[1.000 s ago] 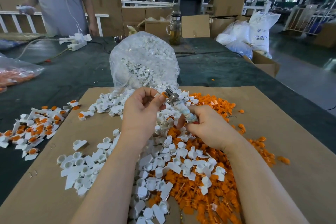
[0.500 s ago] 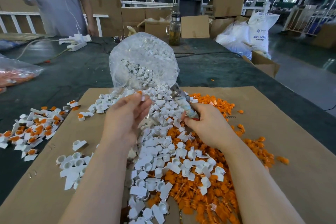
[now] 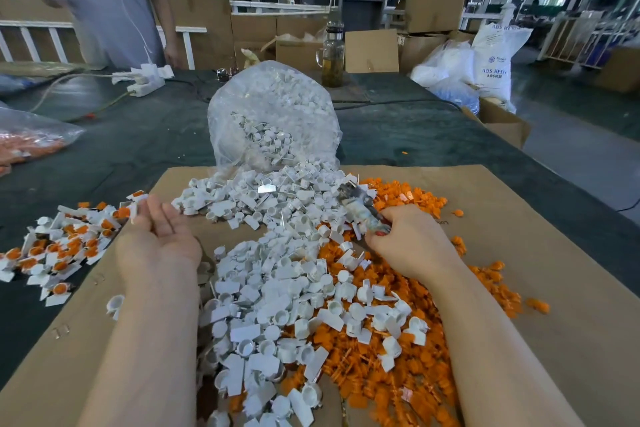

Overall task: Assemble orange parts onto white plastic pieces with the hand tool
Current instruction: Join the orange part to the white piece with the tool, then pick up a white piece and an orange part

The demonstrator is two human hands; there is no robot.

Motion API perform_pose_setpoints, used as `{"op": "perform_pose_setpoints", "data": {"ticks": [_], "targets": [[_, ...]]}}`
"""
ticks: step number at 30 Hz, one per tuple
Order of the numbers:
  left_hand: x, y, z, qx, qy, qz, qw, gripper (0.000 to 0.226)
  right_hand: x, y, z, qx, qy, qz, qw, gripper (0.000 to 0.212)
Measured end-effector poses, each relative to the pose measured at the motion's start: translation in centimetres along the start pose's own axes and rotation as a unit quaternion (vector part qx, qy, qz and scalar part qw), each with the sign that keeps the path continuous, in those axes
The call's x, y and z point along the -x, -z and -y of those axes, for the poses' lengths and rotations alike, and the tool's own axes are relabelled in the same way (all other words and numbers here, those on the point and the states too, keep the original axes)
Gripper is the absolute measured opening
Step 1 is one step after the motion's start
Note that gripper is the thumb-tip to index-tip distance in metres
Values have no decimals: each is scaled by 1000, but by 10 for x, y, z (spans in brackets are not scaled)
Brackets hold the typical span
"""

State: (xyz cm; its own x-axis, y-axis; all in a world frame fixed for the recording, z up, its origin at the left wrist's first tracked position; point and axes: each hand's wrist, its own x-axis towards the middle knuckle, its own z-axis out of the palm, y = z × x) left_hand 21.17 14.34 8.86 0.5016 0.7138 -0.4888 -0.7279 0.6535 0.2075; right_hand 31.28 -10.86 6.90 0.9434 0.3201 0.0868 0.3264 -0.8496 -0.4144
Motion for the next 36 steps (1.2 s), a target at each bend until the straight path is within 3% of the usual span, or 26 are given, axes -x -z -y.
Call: {"op": "perform_pose_setpoints", "data": {"ticks": [4,6,8,11,14,16,19,21,26,29,33,35,36], "targets": [[2,1,0,-47,-6,37,998,17,1,4,-1,-5,8,15,1000,22],[2,-2,6,-166,-2,55,985,6,2,6,-2,5,12,30,999,23],[3,-6,15,-347,-4,88,934,7,3,6,-2,12,16,50,999,18],[8,-4,30,-556,-36,177,811,12,3,4,-1,27,24,78,996,12],[20,6,43,-718,-118,256,636,10,1,2,1,41,18,86,995,8],[20,11,49,-769,-164,311,533,17,1,1,2,48,15,77,996,9],[16,12,55,-835,-204,325,394,27,2,-1,2,52,16,64,996,6],[14,14,58,-858,-224,319,335,27,3,-2,2,50,18,53,997,7],[16,13,60,-850,-255,297,353,7,3,-1,4,22,7,-5,1000,19],[17,16,61,-836,-264,303,374,16,1,0,5,-14,-2,-23,1000,24],[21,14,61,-787,-257,312,466,15,3,1,8,-80,-1,-51,996,27],[23,12,62,-746,-221,319,541,11,4,1,11,-105,12,-75,992,31],[24,10,62,-713,-184,323,595,8,4,1,13,-113,19,-87,990,32]]}}
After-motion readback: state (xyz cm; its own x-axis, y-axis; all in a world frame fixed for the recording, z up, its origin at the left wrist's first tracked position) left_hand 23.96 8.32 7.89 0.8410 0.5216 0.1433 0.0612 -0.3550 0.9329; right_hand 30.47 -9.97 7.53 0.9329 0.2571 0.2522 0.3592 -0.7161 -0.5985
